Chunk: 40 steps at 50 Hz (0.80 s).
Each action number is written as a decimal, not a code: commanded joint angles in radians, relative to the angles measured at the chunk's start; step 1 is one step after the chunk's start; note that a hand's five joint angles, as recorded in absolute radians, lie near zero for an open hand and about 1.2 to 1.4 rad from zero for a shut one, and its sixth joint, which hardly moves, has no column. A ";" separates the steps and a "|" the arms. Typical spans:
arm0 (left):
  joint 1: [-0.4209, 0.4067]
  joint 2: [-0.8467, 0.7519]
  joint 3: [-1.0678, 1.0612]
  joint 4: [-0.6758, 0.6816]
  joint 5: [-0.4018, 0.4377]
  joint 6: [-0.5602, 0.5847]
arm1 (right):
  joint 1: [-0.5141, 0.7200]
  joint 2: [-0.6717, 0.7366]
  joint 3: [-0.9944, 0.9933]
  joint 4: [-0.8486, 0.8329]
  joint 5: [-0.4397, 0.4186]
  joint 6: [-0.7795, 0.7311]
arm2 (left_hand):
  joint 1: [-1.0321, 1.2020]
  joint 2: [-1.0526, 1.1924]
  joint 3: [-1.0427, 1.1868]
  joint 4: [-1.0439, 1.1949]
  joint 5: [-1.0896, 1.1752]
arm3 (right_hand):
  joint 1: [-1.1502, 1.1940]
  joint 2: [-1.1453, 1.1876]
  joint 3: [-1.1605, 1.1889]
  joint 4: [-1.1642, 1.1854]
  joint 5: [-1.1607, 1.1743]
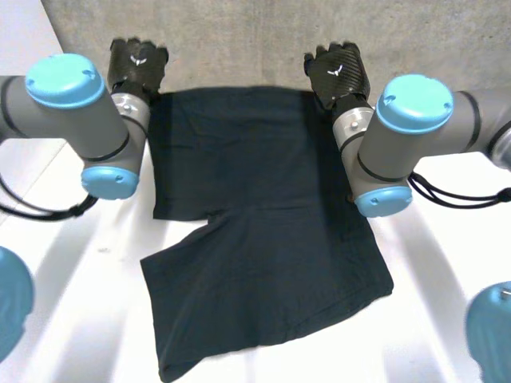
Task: Fold the shorts.
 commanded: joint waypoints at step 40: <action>-0.214 0.809 -1.272 -0.353 -0.029 -0.486 | -0.387 -0.598 1.204 0.235 -0.568 -0.125 | 0.035 -0.055 -0.082 -0.072 -0.068 | 0.239 0.145 0.119 0.100 0.124</action>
